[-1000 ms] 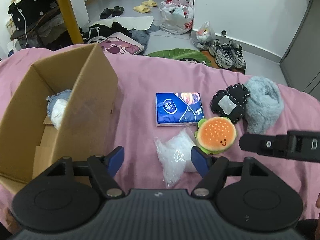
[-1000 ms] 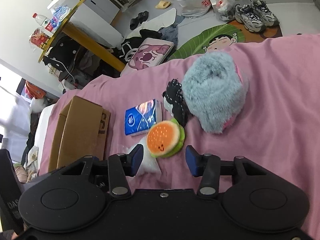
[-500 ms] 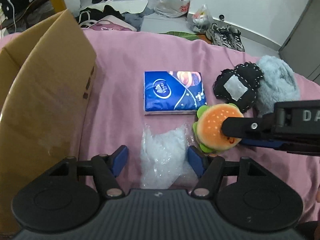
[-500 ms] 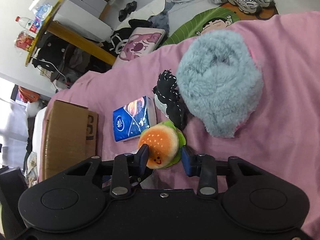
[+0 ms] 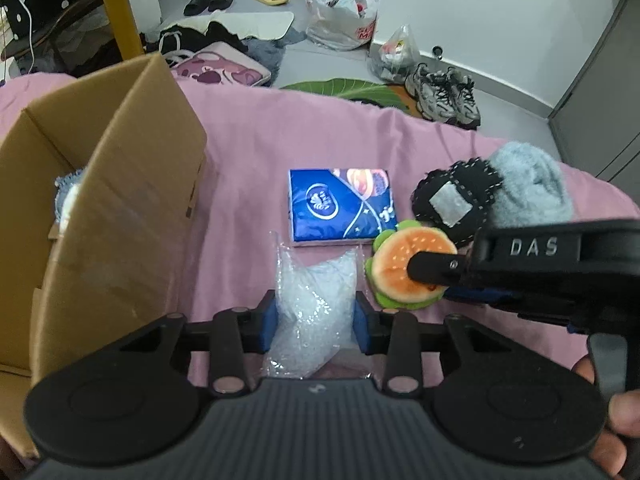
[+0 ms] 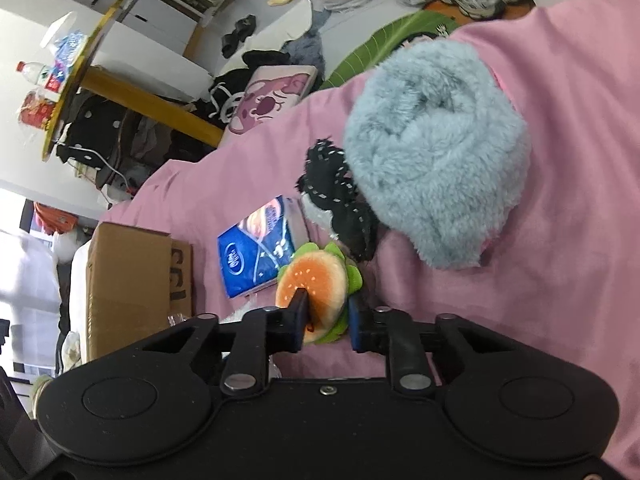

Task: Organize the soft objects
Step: 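Carry the hamburger plush and plastic bag over the cardboard box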

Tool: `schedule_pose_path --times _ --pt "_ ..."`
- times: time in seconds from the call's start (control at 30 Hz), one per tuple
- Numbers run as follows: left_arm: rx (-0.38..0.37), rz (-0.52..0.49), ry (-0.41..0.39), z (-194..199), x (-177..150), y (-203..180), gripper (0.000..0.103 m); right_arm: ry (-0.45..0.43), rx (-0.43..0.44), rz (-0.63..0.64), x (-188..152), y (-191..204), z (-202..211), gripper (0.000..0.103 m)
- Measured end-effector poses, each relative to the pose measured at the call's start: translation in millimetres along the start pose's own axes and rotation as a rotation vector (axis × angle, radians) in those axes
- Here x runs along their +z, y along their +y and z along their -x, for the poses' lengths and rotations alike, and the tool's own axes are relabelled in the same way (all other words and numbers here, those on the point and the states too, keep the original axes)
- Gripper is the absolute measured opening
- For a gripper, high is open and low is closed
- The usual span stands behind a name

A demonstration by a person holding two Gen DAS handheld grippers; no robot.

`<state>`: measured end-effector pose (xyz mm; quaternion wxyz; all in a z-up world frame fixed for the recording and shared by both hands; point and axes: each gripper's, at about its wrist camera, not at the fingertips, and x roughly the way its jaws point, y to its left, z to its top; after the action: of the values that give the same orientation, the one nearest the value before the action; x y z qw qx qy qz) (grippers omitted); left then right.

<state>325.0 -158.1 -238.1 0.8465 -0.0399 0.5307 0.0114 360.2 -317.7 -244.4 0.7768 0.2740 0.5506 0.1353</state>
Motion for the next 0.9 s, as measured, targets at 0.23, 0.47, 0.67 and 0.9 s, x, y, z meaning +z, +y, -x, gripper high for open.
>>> schedule_pose_path --times 0.23,0.47,0.67,0.9 --pt "-0.006 -0.019 -0.035 19 -7 2 0.037 -0.066 -0.015 0.039 -13 10 33 0.018" --pt "-0.034 -0.039 -0.044 36 -12 4 0.037 -0.147 -0.087 0.058 -35 27 54 0.018" --pt "-0.060 -0.085 -0.080 57 -13 8 0.037 -0.221 -0.105 0.084 -46 43 70 0.018" --pt "-0.075 -0.110 -0.128 83 -20 17 0.037 -0.301 -0.116 0.129 -53 64 89 0.018"
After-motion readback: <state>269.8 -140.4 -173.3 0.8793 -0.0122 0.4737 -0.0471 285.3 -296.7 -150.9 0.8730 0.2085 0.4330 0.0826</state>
